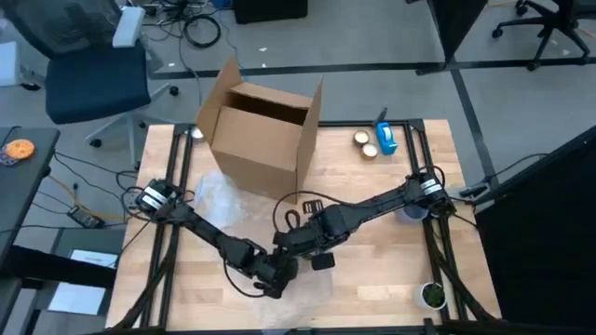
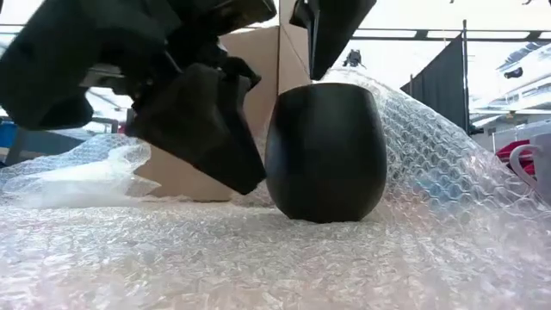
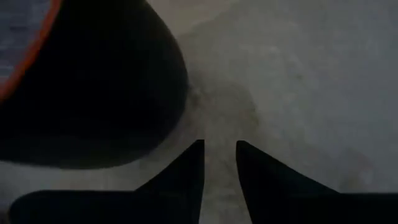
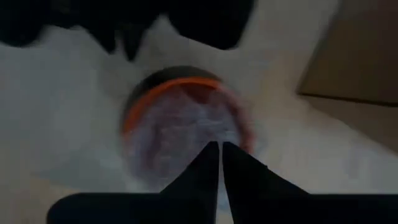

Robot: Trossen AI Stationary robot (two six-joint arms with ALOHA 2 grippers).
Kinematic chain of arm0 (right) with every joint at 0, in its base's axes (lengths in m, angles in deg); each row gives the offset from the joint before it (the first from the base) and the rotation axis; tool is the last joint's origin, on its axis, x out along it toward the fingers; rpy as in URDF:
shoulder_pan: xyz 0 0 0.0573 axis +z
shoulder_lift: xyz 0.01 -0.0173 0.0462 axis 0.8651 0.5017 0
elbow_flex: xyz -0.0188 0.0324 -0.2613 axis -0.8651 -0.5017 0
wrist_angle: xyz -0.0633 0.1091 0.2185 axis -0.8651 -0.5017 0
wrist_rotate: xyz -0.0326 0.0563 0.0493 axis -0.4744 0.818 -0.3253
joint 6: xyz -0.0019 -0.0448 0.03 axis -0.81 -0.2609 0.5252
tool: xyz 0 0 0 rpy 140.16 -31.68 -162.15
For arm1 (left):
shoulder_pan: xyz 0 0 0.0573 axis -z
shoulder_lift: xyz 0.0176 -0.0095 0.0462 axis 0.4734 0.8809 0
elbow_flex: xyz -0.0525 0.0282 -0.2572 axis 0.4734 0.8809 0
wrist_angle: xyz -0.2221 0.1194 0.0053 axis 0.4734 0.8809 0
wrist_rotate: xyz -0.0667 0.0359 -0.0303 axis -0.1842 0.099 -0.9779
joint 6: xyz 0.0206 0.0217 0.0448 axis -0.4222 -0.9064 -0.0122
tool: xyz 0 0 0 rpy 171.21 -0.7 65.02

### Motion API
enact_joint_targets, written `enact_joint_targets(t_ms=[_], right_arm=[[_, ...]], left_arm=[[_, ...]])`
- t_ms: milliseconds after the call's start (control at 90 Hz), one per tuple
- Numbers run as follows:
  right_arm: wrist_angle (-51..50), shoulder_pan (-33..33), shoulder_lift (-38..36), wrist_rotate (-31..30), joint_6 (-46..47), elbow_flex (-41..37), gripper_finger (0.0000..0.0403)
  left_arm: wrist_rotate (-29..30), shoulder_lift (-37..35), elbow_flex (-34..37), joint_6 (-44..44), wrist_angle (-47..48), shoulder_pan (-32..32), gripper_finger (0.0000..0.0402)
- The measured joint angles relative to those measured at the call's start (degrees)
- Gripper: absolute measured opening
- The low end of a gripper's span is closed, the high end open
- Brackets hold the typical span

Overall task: Wrap mug
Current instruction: Wrap the orange mug with bubble wrap

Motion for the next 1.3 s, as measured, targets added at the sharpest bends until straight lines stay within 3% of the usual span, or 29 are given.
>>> enact_joint_targets(t_ms=[133, 411, 533, 722, 922, 1078, 1222, 1300], right_arm=[[2.07, -0.9, 0.13, 1.02, 0.0, -1.93, 0.0], [14.88, -2.46, -0.02, 9.58, -0.13, -15.55, 0.0], [15.84, -2.91, -0.28, 11.19, -0.09, -18.79, 0.0], [15.23, -2.86, -0.04, 11.75, -0.04, -18.3, 0.0], [15.82, -2.41, 0.4, 12.23, -0.04, -14.99, 0.0], [15.8, -1.99, 0.44, 12.36, -0.05, -13.02, 0.0], [15.88, -1.55, 0.44, 12.23, -0.07, -12.66, 0.0], [15.81, -1.51, 0.44, 12.16, 0.0, -12.64, 0.0]], left_arm=[[2.45, 0.0, -1.4, 0.09, 3.26, 0.7, 0.0078], [5.09, 0.0, -3.57, 0.07, 8.7, 2.2, 0.0078], [5.12, 0.0, -3.57, 0.07, 9.66, 2.48, 0.0078], [6.39, -1.97, -3.57, 1.04, 13.99, 3.24, 0.0078], [7.78, -8.21, -3.59, 8.08, 24.62, 5.96, 0.0078], [1.74, -12.9, -3.59, 18.09, 33.35, 10.95, 0.0078], [-9.87, -13.82, -3.57, 23.03, 31.83, 17.29, 0.0078], [-11.77, -13.51, -3.08, 24.34, 30.68, 20.6, 0.0078]])
